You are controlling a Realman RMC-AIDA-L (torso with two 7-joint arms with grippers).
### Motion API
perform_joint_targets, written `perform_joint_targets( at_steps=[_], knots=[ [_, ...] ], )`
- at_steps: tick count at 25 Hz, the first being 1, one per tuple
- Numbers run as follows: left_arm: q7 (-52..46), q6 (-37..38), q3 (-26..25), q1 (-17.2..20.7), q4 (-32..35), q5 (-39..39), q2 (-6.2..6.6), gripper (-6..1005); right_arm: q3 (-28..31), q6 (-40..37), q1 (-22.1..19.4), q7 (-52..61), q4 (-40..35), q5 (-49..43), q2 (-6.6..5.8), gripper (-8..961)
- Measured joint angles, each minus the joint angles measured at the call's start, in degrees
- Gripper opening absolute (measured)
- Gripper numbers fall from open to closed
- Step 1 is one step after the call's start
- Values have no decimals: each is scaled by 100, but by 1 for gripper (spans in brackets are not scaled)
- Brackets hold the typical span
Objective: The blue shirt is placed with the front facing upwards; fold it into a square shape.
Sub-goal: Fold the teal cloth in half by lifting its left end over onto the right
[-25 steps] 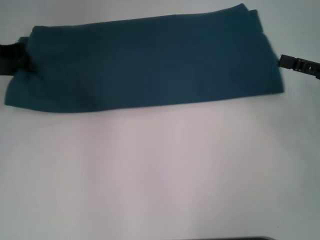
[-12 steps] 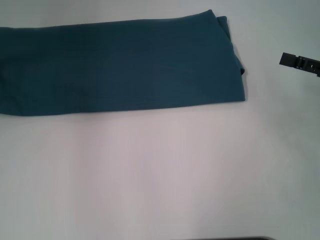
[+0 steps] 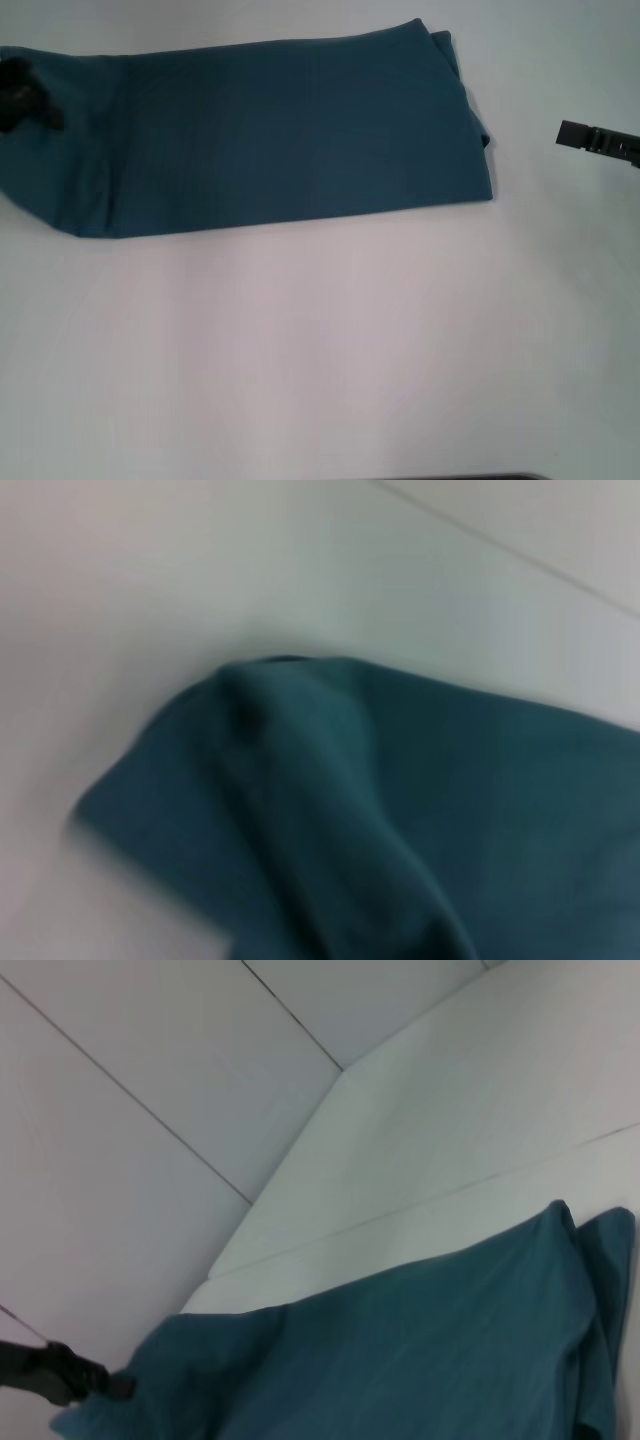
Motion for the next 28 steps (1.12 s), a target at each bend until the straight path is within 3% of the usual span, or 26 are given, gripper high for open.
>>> perform_joint_targets(
  at_steps=[7,10,15,21,28],
  knots=[
    [-59,362,-4,-422,-51,-584,-169,68,-5,11,-11,-33,-9,-13,0,851],
    [-63,356,-2,-643,-33,-608,-297,68,-25,12,-27,-38,-18,-13,-4,850],
    [-66,64,128,-1119,92,-587,-596,67,-37,1,-4,-39,-6,-13,-11,849],
    [-75,-312,391,-1417,455,-578,-717,66,-43,3,31,-39,-1,-13,-3,847],
    [-45,-666,663,-1759,645,-588,-954,67,-48,11,44,-17,3,-18,0,845]
  ],
)
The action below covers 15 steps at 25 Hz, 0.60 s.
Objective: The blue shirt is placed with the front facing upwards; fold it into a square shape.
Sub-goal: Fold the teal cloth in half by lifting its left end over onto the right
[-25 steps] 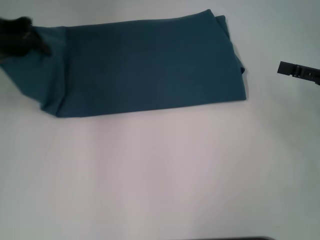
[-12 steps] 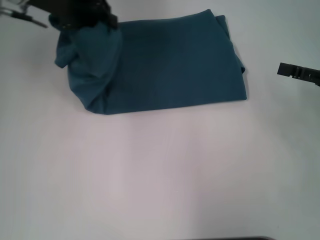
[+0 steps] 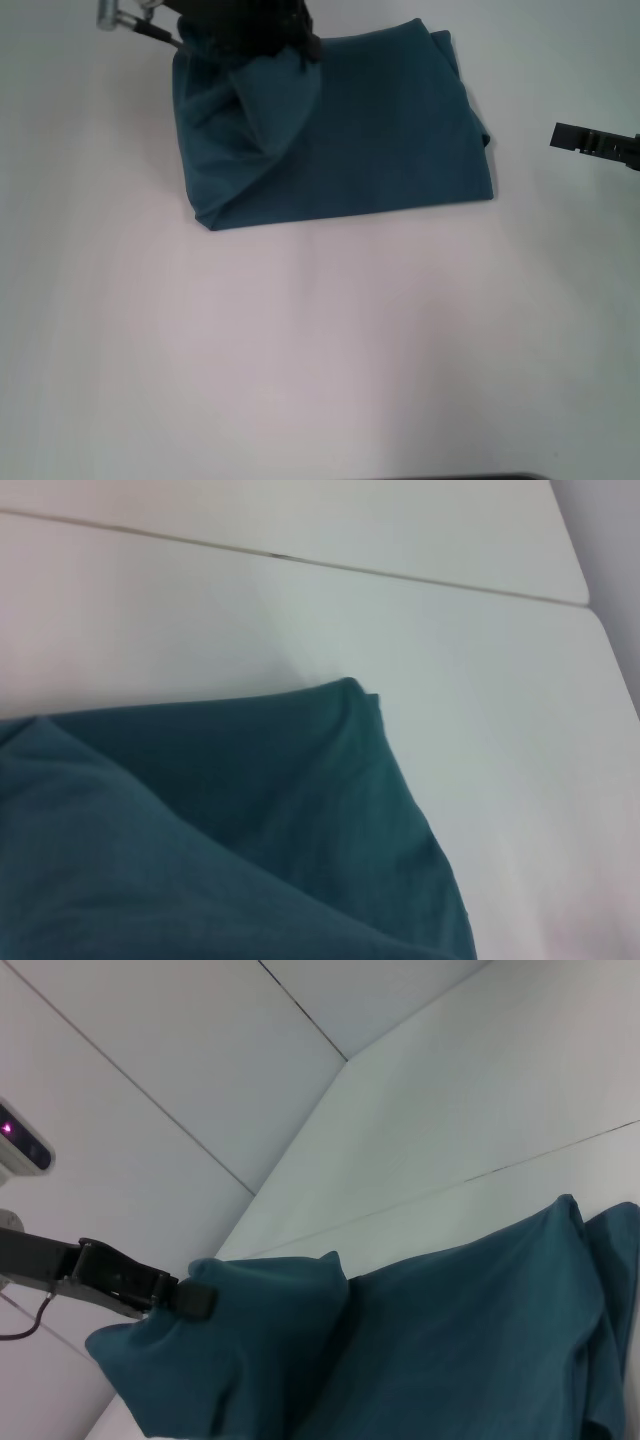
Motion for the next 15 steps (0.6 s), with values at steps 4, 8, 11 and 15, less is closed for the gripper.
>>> perform_joint_targets(
  at_steps=[4,8,11,15],
  knots=[
    [-16,-37,173,-57,-18,17,2,67,0,1,1,13,0,-2,5,844],
    [-1,83,97,126,-48,-11,190,68,0,0,-4,21,0,-6,9,843],
    [110,220,133,382,-59,37,499,68,0,-2,-5,26,0,-12,9,842],
    [147,255,163,804,-84,220,1011,68,0,-7,-6,28,0,-12,3,841]
  ],
)
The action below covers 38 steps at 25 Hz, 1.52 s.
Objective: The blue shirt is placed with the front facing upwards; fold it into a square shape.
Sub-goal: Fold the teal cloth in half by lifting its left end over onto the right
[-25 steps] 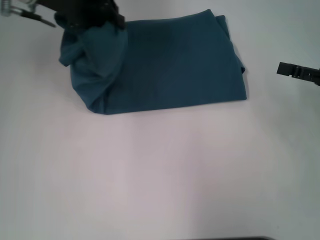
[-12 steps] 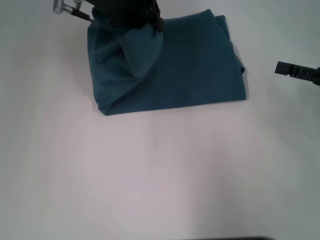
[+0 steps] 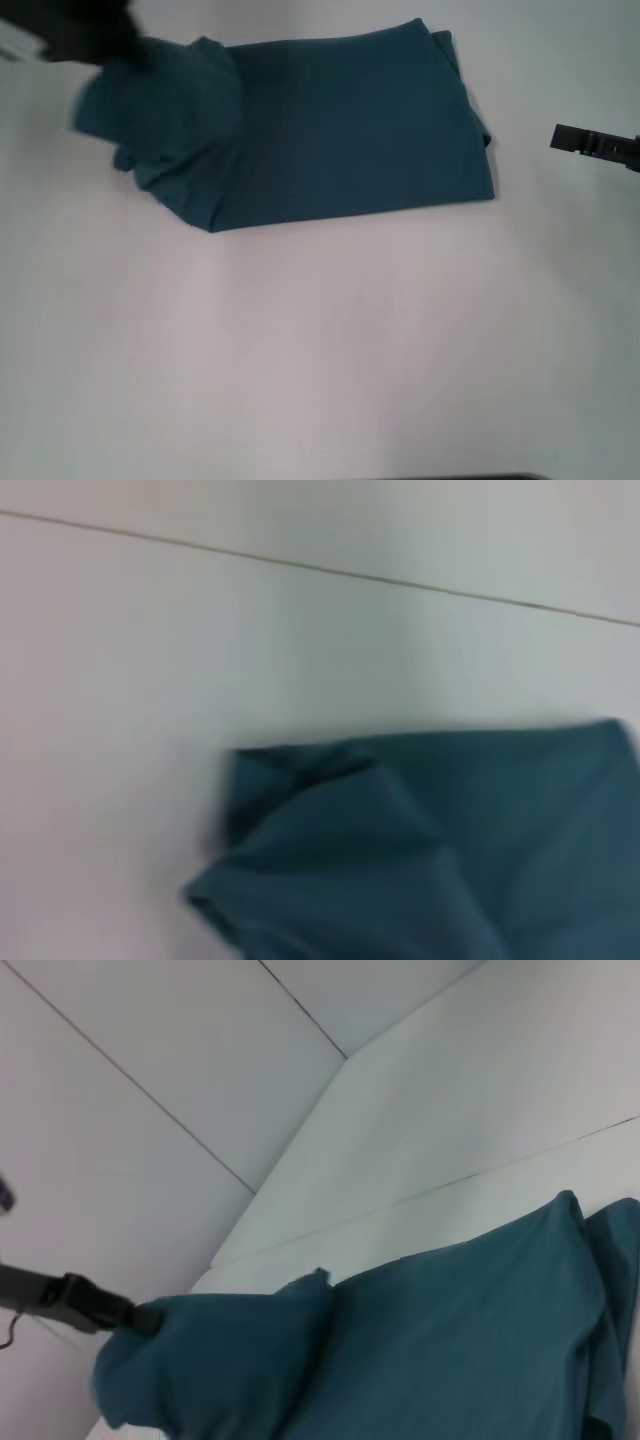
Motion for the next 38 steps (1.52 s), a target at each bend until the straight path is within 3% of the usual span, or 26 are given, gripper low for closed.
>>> perform_joint_targets(
  at_steps=[2,5,15,21,30,34,38],
  knots=[
    [-3,-2,-15,173,-37,76,164,68,1,0,1,0,0,0,-2,840],
    [-3,-40,-18,312,-76,203,310,68,0,0,20,12,0,0,-3,840],
    [-156,336,-66,284,-284,1495,381,67,0,-25,60,83,0,1,-9,837],
    [-95,806,-70,313,-55,1522,335,67,1,-10,61,86,0,-31,-12,835],
    [-288,340,-383,353,34,1634,209,68,0,-9,94,88,0,-67,-12,833],
    [-199,477,-817,286,-238,1359,126,67,0,-20,80,88,0,-70,-12,832],
    [-195,723,-839,125,-323,829,78,66,3,-20,69,88,0,-71,-12,831]
  ],
)
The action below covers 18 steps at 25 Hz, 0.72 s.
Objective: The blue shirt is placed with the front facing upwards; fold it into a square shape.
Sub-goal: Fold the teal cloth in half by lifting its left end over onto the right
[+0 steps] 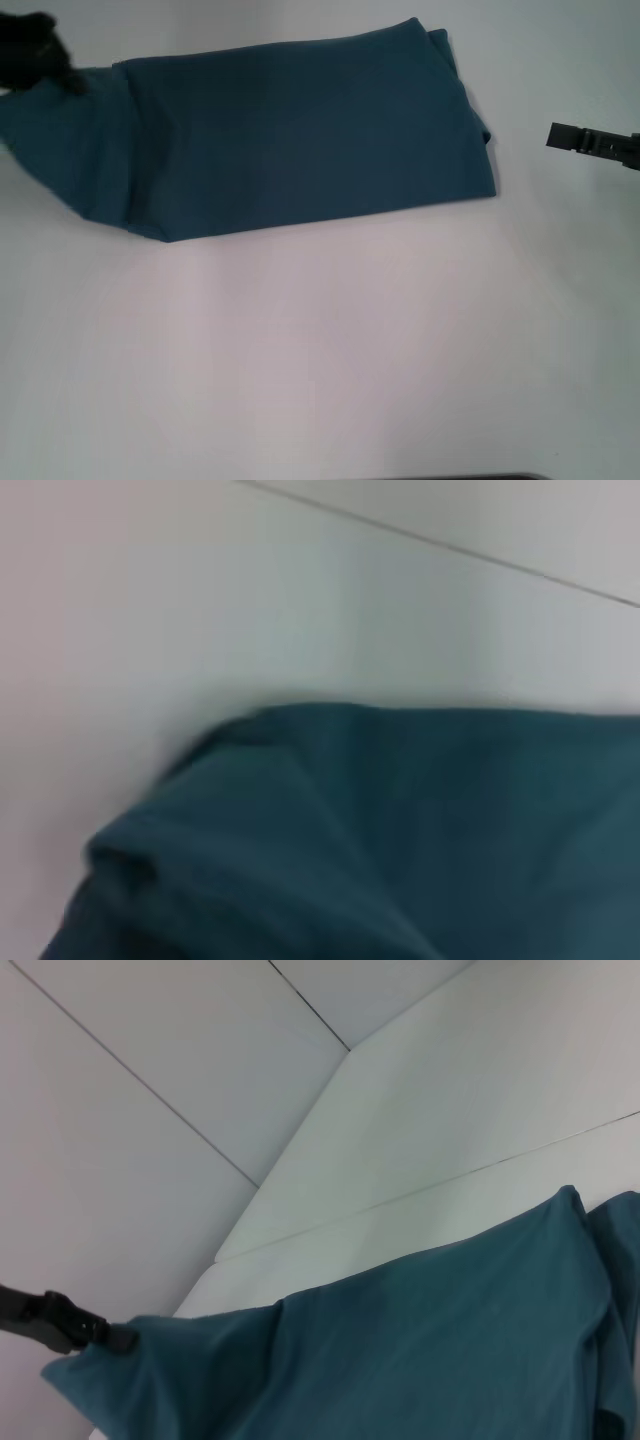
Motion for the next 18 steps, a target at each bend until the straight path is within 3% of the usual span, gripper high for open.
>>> perform_joint_targets(
  at_steps=[4,9,10,15,18],
  knots=[
    [27,99,22,-264,-22,-300,-216,67,-6,2,16,1,0,-67,0,830],
    [109,1,164,-788,-31,-610,-626,68,-6,15,39,8,0,-198,0,828],
    [109,1,164,-788,-31,-610,-626,68,-6,18,39,8,0,-200,0,828],
    [93,-354,495,-1308,61,-616,-943,67,-8,22,35,8,0,-202,1,827],
    [59,-581,710,-1424,219,-600,-1010,67,-9,25,33,9,0,-202,15,826]
  ],
)
